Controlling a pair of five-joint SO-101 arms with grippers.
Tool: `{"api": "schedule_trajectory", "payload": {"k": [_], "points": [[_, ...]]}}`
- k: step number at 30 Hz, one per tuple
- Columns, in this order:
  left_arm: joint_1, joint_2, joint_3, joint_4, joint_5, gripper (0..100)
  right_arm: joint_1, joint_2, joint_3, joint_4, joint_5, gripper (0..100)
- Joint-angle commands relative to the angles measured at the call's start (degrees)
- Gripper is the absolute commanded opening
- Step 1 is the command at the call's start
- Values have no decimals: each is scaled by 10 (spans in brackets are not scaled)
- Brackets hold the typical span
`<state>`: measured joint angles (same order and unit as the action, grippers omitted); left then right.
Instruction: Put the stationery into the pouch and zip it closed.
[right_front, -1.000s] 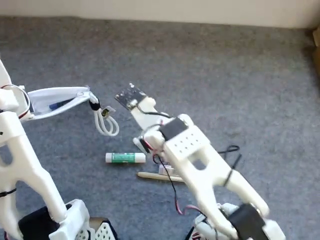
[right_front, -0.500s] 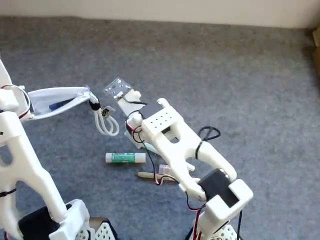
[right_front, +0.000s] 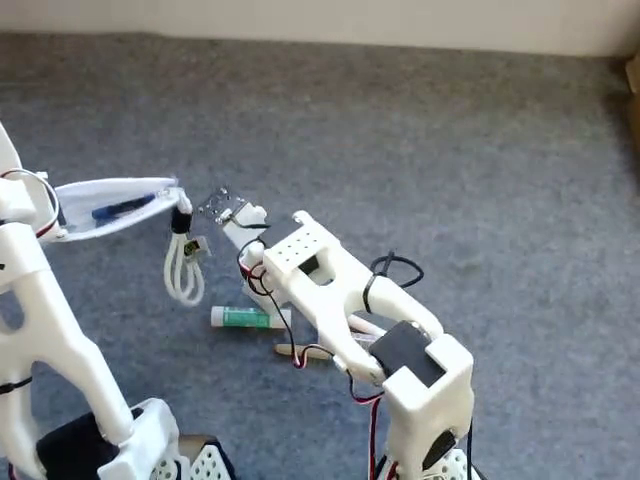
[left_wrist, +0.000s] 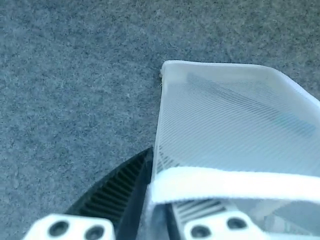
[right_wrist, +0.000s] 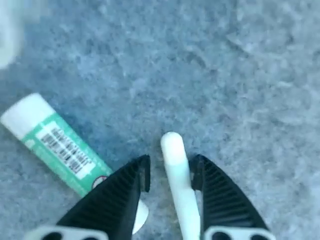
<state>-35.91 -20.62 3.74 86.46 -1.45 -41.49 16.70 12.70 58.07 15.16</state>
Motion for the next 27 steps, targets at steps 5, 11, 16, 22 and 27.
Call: {"api": "schedule_trajectory", "payload": {"k": [5,11,16,22,27], "points": [[-7,0,-10,3,-1,7,15,9,-34,-7,7,48],[-6,0,-10,3,-1,7,33,10,-34,-2,7,5],[-5,0,-10,4,18,7,51,0,-34,18,7,5],[49,-1,-17,36,23,7,58,-82,-27,17,5,5],[98,-1,-18,52,47,7,99,-145,14,14,4,5]]}}
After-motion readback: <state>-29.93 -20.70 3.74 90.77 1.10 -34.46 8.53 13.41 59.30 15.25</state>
